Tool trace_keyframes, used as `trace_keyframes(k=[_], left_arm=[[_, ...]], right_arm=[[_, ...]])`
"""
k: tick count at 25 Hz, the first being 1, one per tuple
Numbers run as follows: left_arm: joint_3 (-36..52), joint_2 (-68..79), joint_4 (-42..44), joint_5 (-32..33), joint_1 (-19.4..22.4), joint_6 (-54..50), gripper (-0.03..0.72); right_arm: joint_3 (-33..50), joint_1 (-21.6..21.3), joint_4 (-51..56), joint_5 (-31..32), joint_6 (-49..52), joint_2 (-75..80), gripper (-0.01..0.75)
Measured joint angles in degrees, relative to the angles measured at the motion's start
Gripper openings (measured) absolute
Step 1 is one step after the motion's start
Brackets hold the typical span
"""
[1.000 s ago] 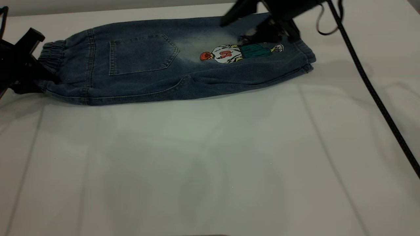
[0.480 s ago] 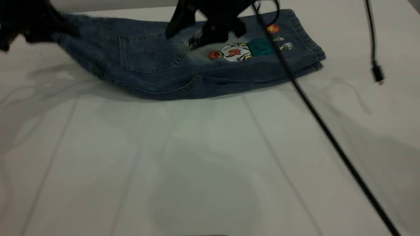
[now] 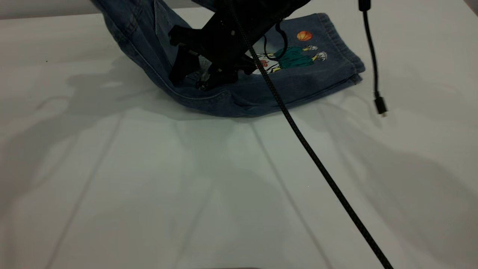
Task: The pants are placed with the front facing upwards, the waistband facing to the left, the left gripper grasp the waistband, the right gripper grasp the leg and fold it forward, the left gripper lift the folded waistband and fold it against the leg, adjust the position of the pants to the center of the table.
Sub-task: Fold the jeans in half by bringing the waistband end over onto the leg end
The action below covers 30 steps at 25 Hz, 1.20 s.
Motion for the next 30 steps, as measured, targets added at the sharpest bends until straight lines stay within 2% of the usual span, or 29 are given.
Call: trace_keyframes(k=[9,17,20,22,30], left_arm=[[0.0,-3.2,0.0,-0.3,-0.9,1.2,0.106],[-2.9,-4.0,0.0,-3.0,-9.2,1.5,0.106],[-3.6,-4.0,0.0,-4.7,-12.0,1.6,0.106],[-3.6,-4.0,0.0,-5.8,-13.3,1.6,0.106],[-4.5,-2.1,-0.1,-9.0,-17.4,1.6,0.106]], right_arm=[[0.0,-8.5,-15.2,1.5,6.6,-2.9,0.379],[-0.1,-6.9,-16.9,3.0,8.3,-2.0,0.379],[-0.1,-7.5,-17.5,3.8,8.2,-2.8,0.379],[0.0,-9.1,-18.4,4.1,8.2,-4.6,0.379],[0.0,-20.2,-21.2,4.6,8.3,-16.6,0.379]])
